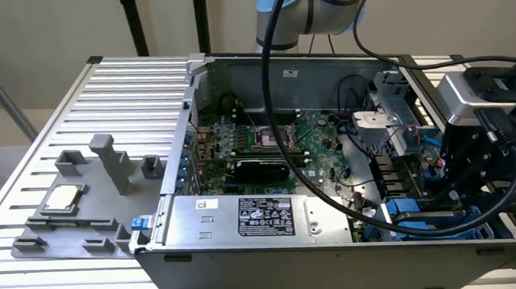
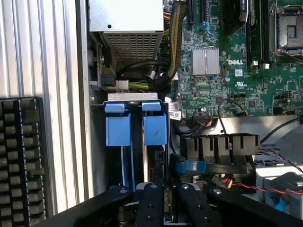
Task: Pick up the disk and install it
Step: 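Insert the first disk wire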
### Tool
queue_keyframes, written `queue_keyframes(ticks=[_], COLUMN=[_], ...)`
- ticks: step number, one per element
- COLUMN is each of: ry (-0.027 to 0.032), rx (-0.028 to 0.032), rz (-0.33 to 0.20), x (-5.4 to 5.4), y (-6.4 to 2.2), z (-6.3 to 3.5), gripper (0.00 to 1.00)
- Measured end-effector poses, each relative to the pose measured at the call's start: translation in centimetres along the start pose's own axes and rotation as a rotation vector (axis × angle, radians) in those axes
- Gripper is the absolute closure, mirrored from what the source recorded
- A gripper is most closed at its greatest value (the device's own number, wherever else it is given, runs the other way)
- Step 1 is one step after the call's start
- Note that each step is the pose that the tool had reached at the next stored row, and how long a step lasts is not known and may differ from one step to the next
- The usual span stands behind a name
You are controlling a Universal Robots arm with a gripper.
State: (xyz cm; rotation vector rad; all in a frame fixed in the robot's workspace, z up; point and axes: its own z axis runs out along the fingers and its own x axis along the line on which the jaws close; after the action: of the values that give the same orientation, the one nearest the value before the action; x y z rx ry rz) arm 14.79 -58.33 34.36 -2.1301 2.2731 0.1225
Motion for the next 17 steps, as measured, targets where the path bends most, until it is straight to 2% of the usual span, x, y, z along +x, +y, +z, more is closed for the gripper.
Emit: queue_keyframes(ticks=[3, 6, 10, 17], ry=[0.0102, 0.0239, 0.0291, 0.0334], rx=[-0.0003, 0.0006, 0.0010, 0.0013], rz=[0.001, 0.003, 0.004, 0.004], x=[-0.06, -0.11, -0.25, -0.44], y=[-0.11, -0.14, -0.14, -0.13], z=[-0.09, -0.10, -0.07, 0.12], gripper=[0.84, 0.84, 0.84, 0.84])
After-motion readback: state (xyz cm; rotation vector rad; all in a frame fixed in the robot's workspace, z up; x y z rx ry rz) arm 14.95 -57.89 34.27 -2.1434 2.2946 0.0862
